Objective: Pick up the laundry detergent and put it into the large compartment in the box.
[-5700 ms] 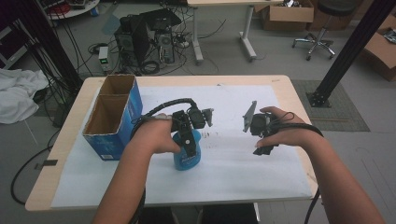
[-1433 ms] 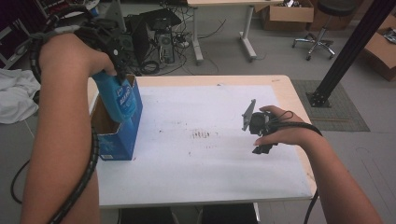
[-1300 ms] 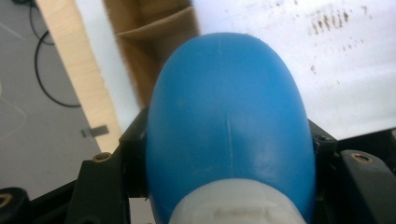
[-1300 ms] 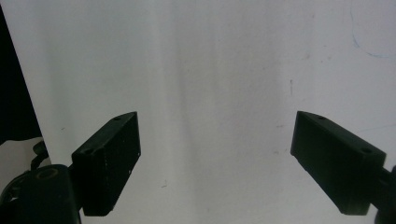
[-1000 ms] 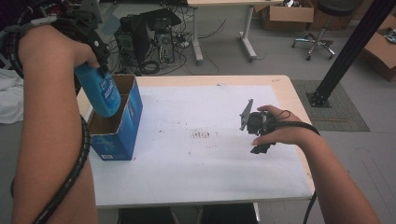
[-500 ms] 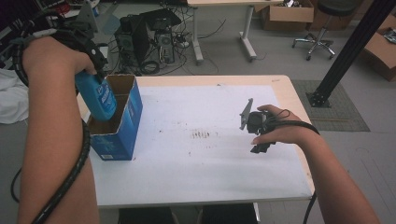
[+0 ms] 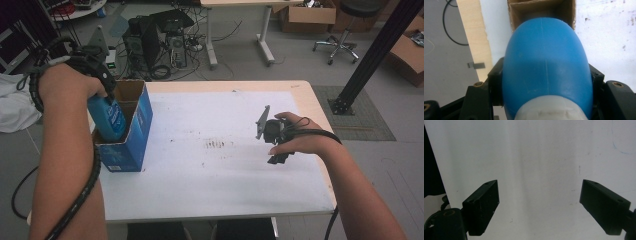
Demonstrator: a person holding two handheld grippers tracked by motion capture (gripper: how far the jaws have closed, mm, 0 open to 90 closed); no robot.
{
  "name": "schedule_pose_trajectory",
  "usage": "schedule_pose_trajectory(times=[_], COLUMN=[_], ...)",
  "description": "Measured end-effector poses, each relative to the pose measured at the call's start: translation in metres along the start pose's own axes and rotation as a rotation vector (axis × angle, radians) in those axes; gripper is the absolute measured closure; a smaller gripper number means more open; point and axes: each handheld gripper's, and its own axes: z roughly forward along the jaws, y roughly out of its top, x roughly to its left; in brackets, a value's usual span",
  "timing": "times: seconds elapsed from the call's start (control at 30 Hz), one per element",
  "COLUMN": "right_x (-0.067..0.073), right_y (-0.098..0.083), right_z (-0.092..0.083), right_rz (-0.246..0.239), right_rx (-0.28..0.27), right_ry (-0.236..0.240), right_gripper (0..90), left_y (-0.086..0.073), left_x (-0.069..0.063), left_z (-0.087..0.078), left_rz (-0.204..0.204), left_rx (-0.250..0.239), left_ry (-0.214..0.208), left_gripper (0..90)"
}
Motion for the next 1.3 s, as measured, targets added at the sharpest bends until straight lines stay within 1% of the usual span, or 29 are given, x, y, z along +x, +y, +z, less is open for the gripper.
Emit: schedule_pose_trajectory(times=[0.2,0.4,0.43,0.47,0.5,0.57,0.6,0.63,0.73,0.87,0.93,0.97,1.17,1.3], right_x=[0.001,0.001,0.001,0.001,0.001,0.001,0.001,0.001,0.001,0.001,0.001,0.001,0.001,0.002], right_y=[0.000,-0.001,-0.001,-0.001,-0.001,0.000,0.001,0.001,0.003,0.004,0.004,0.004,0.003,0.003], right_z=[-0.001,-0.002,-0.002,-0.002,-0.001,-0.001,0.000,0.000,0.001,0.001,0.001,0.001,0.000,0.000], right_rz=[-0.001,0.003,0.004,0.002,0.001,0.001,-0.001,-0.001,-0.004,-0.003,-0.004,-0.004,0.000,0.002], right_rx=[0.000,0.001,0.002,0.003,0.000,0.002,0.004,0.006,0.007,0.007,0.008,0.008,0.009,0.010], right_ry=[-0.004,-0.004,-0.003,-0.005,-0.002,-0.002,-0.001,-0.001,0.000,0.000,0.000,0.000,-0.001,-0.002], right_gripper=[15.9,15.9,16.0,16.0,16.0,16.0,16.0,16.0,16.0,15.9,16.0,16.0,16.0,15.9], left_y=[0.001,0.002,0.002,0.002,0.002,0.003,0.003,0.003,0.003,0.003,0.004,0.004,0.006,0.006], left_x=[-0.002,-0.004,-0.004,-0.004,-0.004,-0.003,-0.003,-0.004,-0.005,-0.005,-0.005,-0.005,-0.007,-0.005], left_z=[0.020,0.040,0.040,0.049,0.049,0.057,0.064,0.068,0.076,0.082,0.089,0.089,0.101,0.108], left_rz=[0.015,0.022,0.022,0.008,0.008,0.015,0.020,0.024,0.026,0.028,0.031,0.031,0.039,0.042], left_rx=[-0.002,0.001,0.001,0.009,0.009,0.019,0.021,0.021,0.019,0.026,0.026,0.026,0.026,0.024], left_ry=[-0.014,-0.003,-0.003,-0.015,-0.015,-0.025,-0.026,-0.025,-0.016,-0.020,-0.022,-0.022,-0.010,-0.023], left_gripper=[38.4,38.4,38.4,38.4,38.4,38.4,38.4,38.4,38.3,38.3,38.3,38.3,38.3,38.3])
